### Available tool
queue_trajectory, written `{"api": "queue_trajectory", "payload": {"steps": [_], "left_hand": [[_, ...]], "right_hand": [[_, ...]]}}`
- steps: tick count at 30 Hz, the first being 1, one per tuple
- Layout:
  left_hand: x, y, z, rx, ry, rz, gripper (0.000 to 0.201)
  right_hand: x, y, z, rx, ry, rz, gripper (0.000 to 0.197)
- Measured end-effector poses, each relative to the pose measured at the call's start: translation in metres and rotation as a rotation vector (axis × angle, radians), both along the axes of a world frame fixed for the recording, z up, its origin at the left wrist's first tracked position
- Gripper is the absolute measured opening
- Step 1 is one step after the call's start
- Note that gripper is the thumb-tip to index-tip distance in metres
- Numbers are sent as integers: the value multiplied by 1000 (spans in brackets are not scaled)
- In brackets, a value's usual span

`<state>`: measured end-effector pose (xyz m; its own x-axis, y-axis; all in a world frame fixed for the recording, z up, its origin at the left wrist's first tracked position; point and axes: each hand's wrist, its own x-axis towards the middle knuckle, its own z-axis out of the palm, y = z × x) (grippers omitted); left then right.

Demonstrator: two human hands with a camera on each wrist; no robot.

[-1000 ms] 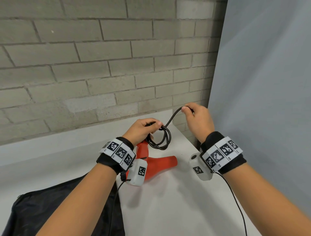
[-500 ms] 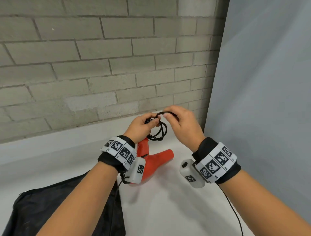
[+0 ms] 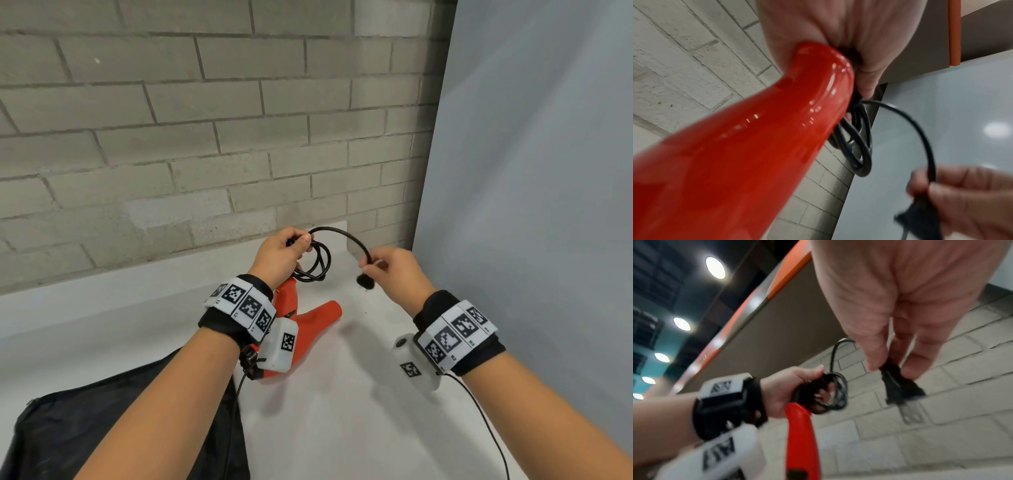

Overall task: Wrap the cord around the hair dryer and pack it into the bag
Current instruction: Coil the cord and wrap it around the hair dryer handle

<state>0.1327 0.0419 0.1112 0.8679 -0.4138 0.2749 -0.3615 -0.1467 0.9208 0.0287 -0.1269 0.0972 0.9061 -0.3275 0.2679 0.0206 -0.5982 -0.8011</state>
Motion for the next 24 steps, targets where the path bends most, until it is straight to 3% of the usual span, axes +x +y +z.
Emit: {"api": "queue_trajectory", "payload": {"steps": [3,6,13,17,20,24], "left_hand": [[-1,-2,0,24,-26,2,15],[-4,-4,0,61,-54,-23,16],[-10,-4,0,39,-4,-131,19],[-12,-4,-3,61,28,-182,20],[-16,-4,-1,33,68,-280,17],[-16,-4,1,-25,64,-277,18]], "right_hand": [[-6,22,16,105,-281,38,11],[-4,40,19,200,-384,72,12],[19,62,-9,-65,-262,-1,8],[29,65,-21,-92,-362,-180,25],[39,58,-19,74,-290,-12,29],[40,46,-16,-28,-129,179,33]]}}
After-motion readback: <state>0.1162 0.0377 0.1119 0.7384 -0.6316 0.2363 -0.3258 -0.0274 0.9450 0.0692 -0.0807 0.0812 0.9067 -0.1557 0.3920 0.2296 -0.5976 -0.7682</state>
